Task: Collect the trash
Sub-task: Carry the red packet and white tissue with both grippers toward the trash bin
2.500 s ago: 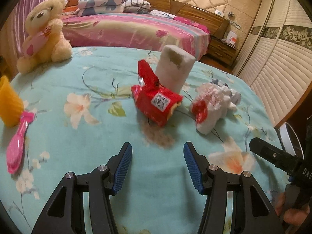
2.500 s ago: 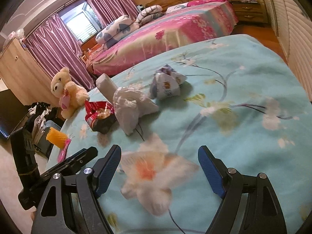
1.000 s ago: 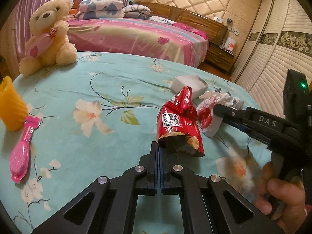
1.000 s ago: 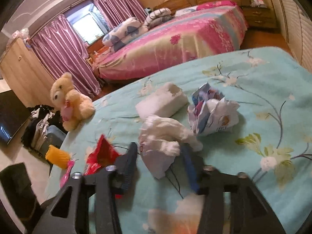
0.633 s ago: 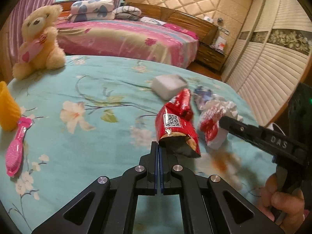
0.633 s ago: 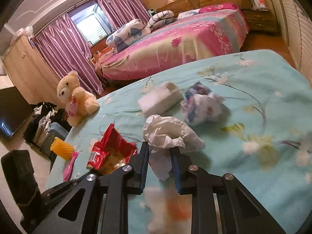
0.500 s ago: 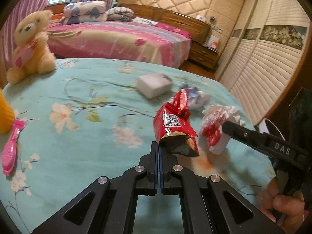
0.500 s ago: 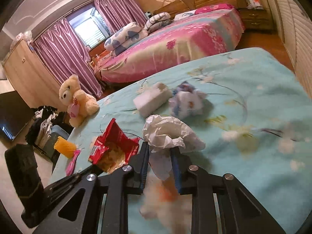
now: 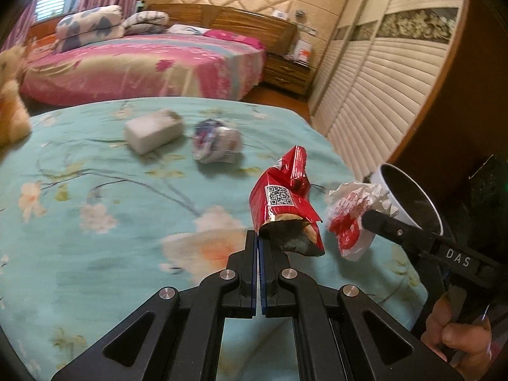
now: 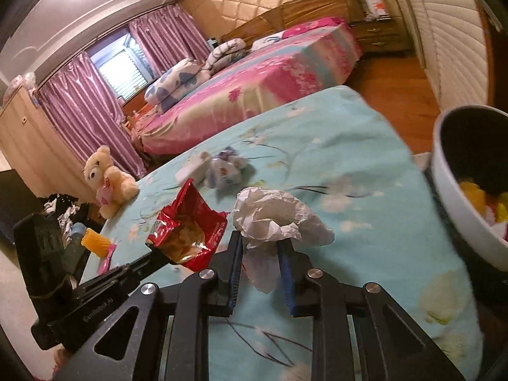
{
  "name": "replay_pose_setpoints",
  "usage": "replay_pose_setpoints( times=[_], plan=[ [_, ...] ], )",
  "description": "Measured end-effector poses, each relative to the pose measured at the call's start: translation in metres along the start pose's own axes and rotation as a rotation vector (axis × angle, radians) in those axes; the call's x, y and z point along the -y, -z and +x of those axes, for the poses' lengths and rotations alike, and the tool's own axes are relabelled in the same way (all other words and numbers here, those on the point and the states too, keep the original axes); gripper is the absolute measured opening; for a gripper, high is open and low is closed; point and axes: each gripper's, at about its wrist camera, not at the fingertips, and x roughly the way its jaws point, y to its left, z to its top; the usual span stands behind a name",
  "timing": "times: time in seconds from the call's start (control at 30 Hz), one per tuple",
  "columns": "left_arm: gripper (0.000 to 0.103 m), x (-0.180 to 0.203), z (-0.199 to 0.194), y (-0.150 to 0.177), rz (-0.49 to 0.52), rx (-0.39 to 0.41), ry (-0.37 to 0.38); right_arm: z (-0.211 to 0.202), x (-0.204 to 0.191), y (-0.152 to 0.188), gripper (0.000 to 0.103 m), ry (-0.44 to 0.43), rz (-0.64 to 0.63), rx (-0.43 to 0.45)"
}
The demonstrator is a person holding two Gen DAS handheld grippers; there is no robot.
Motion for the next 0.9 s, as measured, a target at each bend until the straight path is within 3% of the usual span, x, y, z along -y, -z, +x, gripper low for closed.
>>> replay_pose_setpoints(
  times=[0.47, 0.9],
  plan=[
    [0.0, 0.047, 0.024, -0.006, 0.075, -0.041, 0.07, -0.053, 0.056, 0.005, 0.022, 0.071, 0.093, 0.075],
    [0.0, 0.087, 0.041, -0.012, 0.147, -0.05, 0.116, -0.086, 0.082, -0.002, 0.022, 0.133, 0.127, 0.137]
  ],
)
